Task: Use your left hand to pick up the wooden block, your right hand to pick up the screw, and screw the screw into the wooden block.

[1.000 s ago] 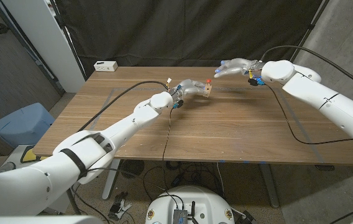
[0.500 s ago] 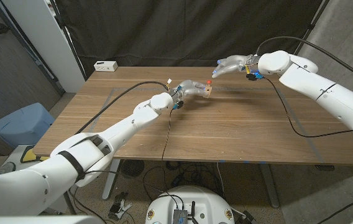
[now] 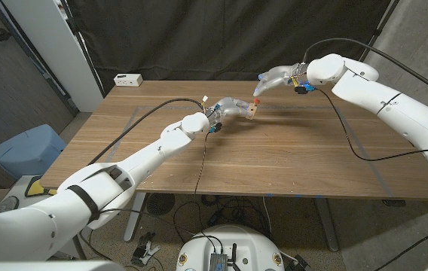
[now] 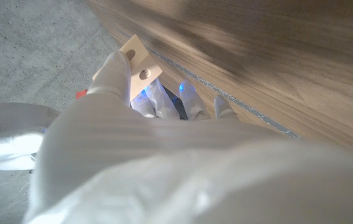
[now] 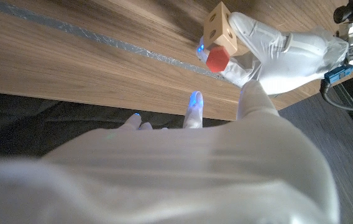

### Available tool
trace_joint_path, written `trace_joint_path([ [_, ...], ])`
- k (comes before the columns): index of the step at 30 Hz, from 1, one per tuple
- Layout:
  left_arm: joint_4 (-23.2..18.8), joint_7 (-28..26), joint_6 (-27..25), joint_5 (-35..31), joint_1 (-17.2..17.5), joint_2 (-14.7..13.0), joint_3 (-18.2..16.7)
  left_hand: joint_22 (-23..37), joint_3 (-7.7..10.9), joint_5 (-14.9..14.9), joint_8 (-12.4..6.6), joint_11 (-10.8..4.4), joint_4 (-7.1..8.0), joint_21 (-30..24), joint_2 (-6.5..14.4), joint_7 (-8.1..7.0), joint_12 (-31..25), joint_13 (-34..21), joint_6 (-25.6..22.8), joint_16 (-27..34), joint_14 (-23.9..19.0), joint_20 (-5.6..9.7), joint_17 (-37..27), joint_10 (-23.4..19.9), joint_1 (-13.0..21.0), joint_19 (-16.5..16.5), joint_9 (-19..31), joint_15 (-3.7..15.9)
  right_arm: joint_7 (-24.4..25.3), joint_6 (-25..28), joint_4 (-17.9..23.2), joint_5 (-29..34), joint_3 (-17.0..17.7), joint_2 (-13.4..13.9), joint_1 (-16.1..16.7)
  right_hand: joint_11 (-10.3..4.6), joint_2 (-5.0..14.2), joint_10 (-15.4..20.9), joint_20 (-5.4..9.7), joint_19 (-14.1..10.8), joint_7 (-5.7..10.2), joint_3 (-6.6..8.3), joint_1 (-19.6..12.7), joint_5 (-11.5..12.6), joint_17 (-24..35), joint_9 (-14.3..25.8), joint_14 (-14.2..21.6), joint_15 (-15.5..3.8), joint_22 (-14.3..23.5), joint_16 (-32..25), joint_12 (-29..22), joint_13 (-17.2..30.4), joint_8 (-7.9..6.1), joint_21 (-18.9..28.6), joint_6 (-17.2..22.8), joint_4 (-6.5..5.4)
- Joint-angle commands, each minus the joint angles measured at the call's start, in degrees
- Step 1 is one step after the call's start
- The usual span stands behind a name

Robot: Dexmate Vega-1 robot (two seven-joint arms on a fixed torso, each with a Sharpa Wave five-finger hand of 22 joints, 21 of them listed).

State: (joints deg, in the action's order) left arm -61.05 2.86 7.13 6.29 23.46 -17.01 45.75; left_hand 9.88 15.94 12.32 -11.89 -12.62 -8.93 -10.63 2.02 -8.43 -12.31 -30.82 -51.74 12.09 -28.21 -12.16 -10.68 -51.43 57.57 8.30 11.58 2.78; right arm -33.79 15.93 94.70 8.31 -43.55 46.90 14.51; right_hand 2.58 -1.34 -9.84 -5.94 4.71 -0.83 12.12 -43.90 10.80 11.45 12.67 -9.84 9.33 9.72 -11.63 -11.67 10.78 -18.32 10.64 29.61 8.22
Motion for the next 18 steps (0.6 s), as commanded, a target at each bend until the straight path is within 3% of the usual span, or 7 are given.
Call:
trace_joint_path([
  [1, -0.6, -0.4, -0.2, -0.2, 0.3, -0.3, -0.2, 0.2, 0.24, 0.3, -0.30, 0.26, 0.30, -0.4, 1.1, -0.04, -0.3, -0.2, -0.9, -0.1, 0.1, 0.01, 0.0, -0.3, -0.6, -0.3, 0.2, 1.75, -2.7, 0.7, -0.7, 2.6, -1.5, -1.3, -2.1, 0.21, 0.17, -0.2, -0.45, -0.1, 0.14, 0.61, -0.5, -0.2, 0.1, 0.3, -5.5, 0.28, 0.2, -0.3, -0.2, 0.2, -0.22, 0.3, 0.6, 0.13],
  [18, 5.5, -1.9, 3.8, 0.9, -0.5, 2.7, -0.9, 0.2, 0.17, 0.3, -0.26, 0.26, 0.34, -0.4, 1.1, 0.03, -0.4, -0.2, -0.8, -0.1, 0.0, 0.03, 0.0, -0.4, -0.7, -0.3, 0.2, 1.89, -3.6, 1.4, -2.1, 2.9, -1.3, -1.5, -2.9, 0.26, 0.21, 0.0, -0.47, -0.2, -0.32, 0.75, -0.6, -0.3, 0.1, 0.5, -5.3, 0.48, 0.2, -0.4, -0.1, 0.2, -0.24, 0.4, 0.6, 0.17],
])
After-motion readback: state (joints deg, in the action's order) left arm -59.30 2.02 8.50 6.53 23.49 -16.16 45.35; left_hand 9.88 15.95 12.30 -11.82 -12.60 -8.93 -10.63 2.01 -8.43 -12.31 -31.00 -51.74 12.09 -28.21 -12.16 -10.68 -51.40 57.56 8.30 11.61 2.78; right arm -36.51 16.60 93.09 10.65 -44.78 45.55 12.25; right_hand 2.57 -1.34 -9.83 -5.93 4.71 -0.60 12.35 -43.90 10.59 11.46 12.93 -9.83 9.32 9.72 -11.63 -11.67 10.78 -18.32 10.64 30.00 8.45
